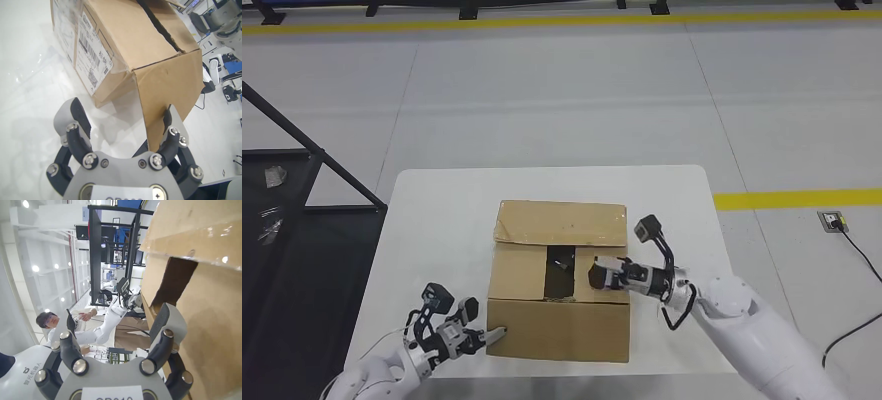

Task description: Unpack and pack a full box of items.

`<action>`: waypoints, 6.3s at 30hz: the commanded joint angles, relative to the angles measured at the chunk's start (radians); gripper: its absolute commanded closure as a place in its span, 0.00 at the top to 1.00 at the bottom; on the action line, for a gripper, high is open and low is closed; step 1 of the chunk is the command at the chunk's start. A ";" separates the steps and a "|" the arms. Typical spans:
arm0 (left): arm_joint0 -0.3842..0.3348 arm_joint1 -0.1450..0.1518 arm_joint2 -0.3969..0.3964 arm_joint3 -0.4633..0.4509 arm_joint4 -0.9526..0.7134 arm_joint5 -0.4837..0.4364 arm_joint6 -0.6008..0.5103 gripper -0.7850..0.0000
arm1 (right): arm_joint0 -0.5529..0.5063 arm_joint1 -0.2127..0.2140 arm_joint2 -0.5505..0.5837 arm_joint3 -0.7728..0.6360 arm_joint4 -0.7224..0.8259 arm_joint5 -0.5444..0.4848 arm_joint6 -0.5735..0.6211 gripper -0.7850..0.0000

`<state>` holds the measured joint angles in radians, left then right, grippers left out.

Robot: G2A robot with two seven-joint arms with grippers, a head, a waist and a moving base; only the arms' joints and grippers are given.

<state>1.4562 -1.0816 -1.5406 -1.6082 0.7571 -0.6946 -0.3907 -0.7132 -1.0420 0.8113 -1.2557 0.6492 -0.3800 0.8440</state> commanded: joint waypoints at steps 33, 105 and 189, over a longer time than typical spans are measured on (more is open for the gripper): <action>0.056 0.016 -0.018 -0.037 0.027 0.004 0.063 1.00 | 0.189 -0.144 -0.026 0.220 -0.102 -0.218 -0.300 1.00; 0.205 0.020 -0.143 -0.159 -0.118 0.129 0.254 1.00 | 0.473 -0.514 -0.152 0.817 -0.109 0.108 0.143 1.00; 0.245 0.010 -0.217 -0.430 0.149 0.361 0.302 1.00 | 0.167 -0.400 0.260 0.247 -0.375 -0.427 0.133 1.00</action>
<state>1.6855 -1.0722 -1.7530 -2.0041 0.9218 -0.3017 -0.0895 -0.5300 -1.4493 1.0575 -0.9733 0.3091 -0.7902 0.9803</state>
